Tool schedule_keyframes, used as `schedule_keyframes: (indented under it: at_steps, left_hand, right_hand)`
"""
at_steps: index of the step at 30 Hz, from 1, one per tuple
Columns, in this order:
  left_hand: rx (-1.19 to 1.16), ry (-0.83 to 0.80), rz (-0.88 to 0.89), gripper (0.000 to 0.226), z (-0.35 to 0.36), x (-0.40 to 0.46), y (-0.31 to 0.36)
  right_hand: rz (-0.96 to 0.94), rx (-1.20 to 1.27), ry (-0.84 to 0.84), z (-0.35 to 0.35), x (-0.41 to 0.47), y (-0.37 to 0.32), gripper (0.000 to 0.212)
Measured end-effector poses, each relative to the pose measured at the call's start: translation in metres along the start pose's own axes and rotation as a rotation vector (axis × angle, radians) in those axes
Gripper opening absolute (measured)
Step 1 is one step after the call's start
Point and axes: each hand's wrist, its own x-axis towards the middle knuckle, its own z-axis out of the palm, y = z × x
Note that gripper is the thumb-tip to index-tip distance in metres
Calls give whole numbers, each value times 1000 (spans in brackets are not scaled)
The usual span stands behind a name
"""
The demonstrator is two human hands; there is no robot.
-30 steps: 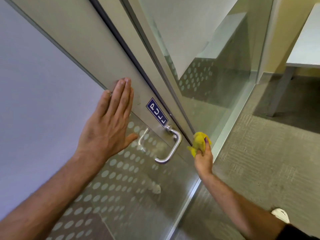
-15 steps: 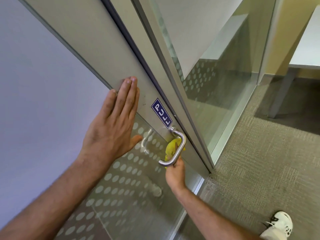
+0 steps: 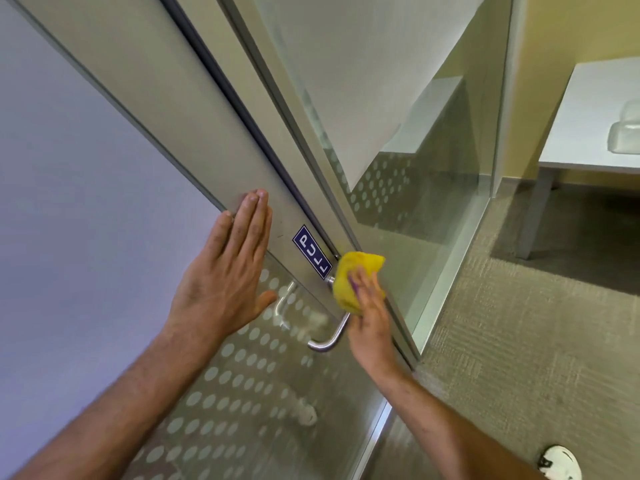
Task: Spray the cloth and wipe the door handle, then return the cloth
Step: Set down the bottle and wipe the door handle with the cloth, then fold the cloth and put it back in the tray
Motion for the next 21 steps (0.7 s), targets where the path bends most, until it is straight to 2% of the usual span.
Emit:
schedule_keyframes:
  at_steps: [3,8,10,13,14,16,18,21]
  left_hand:
    - [-8,7,10,131,3,-1,1]
    - [1,-4,2,131,4,-1,2]
    - [-9,-12,3,131,3,-2,-1]
    - [-95,-10,-10,129,-1,-4,-3]
    - [-192,-15,-20,127,-5,-5,-1]
    - [-537,-47,-81,120,-17,-7,8]
    - [-854,-85,-156,117,-36,-8,24]
    - [-1187,-9,-232,117,-70,-9,57]
  right_hand:
    - [-115,-228,-119,14,9,-10,71]
    - [-255,-246,-304,0,-2,3,56]
    - [-174,-106,-316,-14,-4,-9,56]
    - [40,232,-242,-41,6,-49,48]
    - [104,309,-237,-52,12,-63,44]
    - [169,351,-260,-76,23,-85,39]
    - [133,311,-305,-105,31,-100,33]
    - [86,251,-397,-153,40,-118,30]
